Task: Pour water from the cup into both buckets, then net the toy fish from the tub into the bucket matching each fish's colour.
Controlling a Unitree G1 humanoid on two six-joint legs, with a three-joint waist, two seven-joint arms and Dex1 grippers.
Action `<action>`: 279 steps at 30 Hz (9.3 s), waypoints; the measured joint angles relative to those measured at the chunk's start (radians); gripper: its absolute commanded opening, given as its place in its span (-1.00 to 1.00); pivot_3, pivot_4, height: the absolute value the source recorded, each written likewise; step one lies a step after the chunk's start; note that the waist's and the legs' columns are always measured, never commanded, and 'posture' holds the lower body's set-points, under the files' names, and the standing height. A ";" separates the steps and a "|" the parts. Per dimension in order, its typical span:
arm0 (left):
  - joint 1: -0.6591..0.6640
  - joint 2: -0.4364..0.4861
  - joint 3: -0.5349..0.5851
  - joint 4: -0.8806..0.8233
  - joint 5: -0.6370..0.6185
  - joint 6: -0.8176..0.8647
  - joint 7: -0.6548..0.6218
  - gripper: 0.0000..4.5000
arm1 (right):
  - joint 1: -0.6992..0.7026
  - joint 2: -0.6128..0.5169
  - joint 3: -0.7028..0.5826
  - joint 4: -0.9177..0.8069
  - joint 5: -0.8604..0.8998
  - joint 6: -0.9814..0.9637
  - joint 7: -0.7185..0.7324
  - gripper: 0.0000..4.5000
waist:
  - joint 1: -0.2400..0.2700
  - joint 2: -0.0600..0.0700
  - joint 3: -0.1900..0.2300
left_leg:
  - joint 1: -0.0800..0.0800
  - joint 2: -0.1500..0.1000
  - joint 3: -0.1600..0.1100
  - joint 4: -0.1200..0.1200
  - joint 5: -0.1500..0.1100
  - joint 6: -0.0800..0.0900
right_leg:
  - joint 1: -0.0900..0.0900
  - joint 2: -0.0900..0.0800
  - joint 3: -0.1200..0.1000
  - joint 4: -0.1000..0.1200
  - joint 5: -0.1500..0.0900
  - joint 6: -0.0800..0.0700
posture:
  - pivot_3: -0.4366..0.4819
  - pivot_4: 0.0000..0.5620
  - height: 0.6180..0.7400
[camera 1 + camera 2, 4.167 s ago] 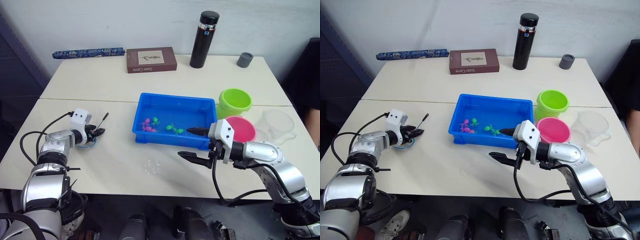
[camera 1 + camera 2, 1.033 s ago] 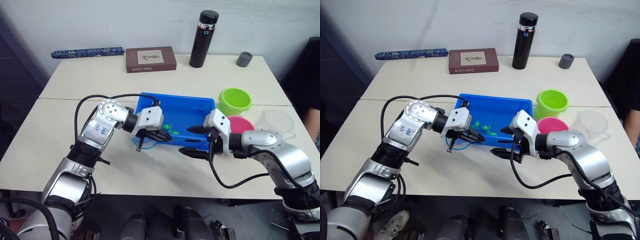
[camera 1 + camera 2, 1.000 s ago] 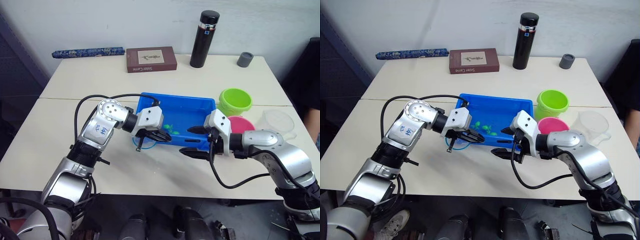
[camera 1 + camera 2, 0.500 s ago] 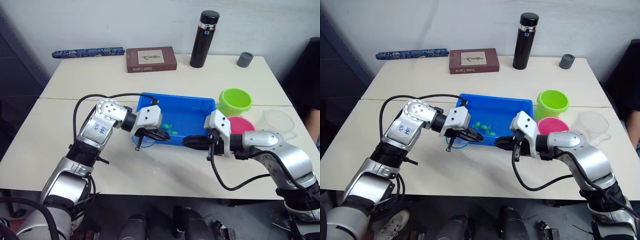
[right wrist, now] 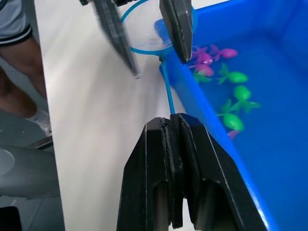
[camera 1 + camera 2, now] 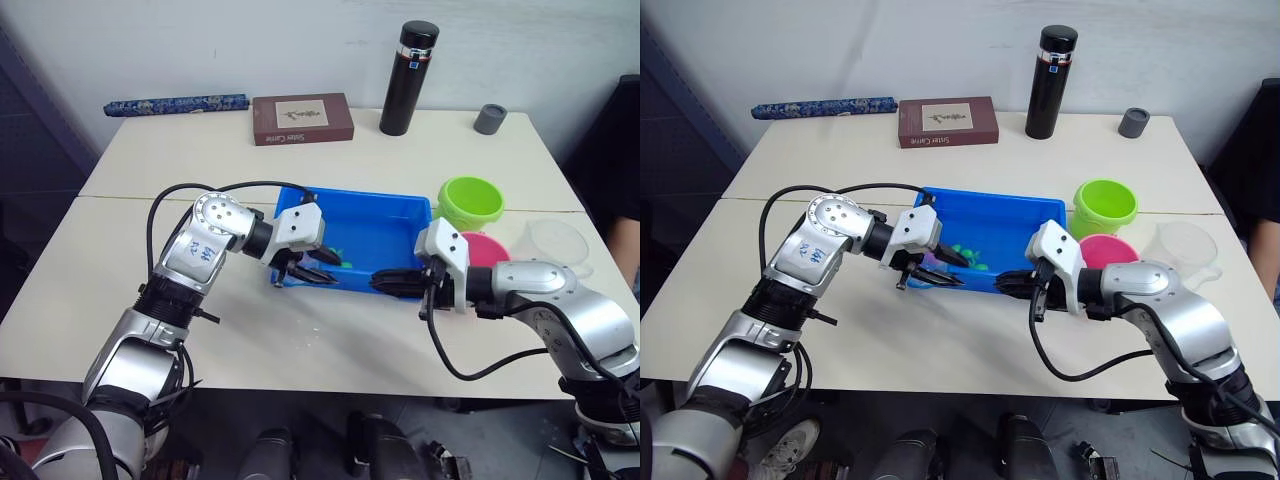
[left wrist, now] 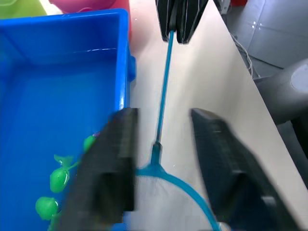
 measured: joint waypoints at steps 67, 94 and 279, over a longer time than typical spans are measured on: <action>0.441 0.387 0.479 -0.409 -0.355 0.502 0.380 0.98 | -0.260 0.191 0.277 0.425 -0.486 -0.175 -0.091 -1.00 | -0.028 0.001 0.000 | -0.001 0.000 0.000 -0.001 0.000 -0.001 | -0.002 -0.001 0.001 -0.001 0.000 -0.001 | -0.05 -0.47 1.00; 0.471 0.405 0.535 -0.350 -0.368 0.458 0.382 0.98 | -0.284 0.136 0.122 0.435 -0.509 -0.216 -0.105 -1.00 | -0.031 0.001 0.000 | -0.001 0.000 0.000 -0.002 -0.001 -0.001 | -0.002 -0.001 0.000 -0.001 0.000 -0.001 | -0.05 -0.47 1.00; 0.423 0.355 0.509 -0.096 -0.224 0.213 0.258 0.98 | -0.158 -0.024 -0.029 0.065 -0.192 0.137 -0.099 -1.00 | -0.021 0.001 0.001 | 0.001 0.000 0.001 0.001 0.000 0.000 | 0.000 -0.001 0.003 0.004 -0.001 -0.001 | -0.05 -0.47 1.00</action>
